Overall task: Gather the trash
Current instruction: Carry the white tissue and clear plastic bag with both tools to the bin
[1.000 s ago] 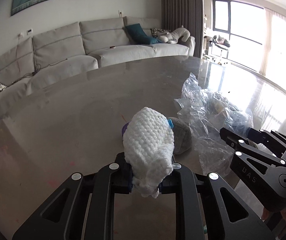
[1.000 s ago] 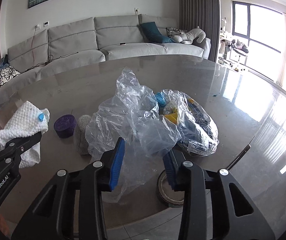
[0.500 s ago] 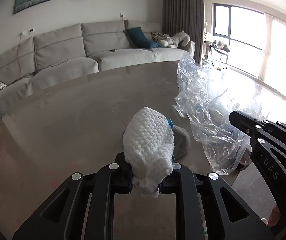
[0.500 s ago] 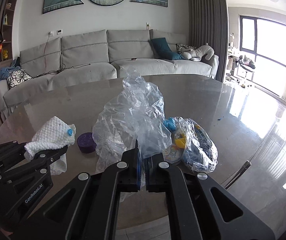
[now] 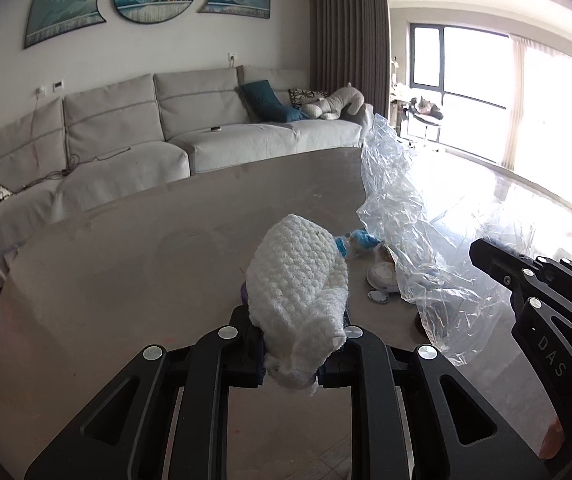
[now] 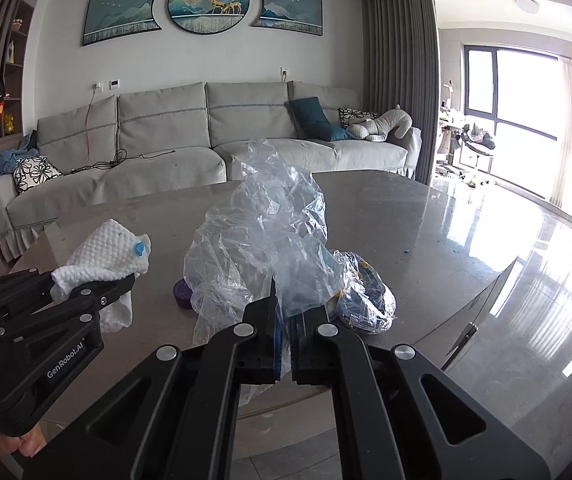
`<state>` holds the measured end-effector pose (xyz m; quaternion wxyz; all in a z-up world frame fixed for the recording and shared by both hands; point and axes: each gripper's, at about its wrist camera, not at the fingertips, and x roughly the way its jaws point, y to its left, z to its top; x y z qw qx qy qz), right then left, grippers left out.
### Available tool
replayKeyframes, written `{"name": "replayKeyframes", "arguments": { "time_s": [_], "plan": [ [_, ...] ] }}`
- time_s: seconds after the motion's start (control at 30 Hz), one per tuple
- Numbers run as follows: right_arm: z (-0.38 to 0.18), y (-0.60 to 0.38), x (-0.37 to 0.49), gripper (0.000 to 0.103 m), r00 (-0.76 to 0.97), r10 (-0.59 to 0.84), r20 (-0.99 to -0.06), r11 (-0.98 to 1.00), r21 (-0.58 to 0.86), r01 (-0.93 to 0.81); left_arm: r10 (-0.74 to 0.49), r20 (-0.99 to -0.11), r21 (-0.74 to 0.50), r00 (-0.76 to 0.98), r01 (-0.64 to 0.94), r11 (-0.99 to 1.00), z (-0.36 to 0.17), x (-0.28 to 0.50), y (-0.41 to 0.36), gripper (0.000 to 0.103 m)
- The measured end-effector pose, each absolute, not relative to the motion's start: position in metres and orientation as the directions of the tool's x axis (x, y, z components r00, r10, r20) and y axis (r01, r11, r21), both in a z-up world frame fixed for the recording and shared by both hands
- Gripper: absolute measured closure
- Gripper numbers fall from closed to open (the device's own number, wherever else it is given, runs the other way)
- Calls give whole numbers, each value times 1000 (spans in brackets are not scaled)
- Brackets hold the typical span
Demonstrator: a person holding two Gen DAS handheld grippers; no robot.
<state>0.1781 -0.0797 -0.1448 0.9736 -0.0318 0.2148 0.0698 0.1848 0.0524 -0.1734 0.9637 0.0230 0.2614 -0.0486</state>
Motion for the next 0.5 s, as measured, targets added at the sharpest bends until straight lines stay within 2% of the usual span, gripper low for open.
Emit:
{"name": "replayKeyframes", "arguments": {
  "time_s": [0.17,0.33,0.5],
  "plan": [
    [-139,-92,135,99,905,85,-417,994,-25,-105,-165,-518,18,839,204,979,-172,162,38,86],
    [-154,-111,89,99,892,23,-451,999,-29,-41,-239,-524,45,818,307,951,-179,134,13,86],
    [-168,-131,46,99,876,-28,-482,1000,-18,22,-328,-548,15,769,401,916,-187,108,-8,86]
  ]
}}
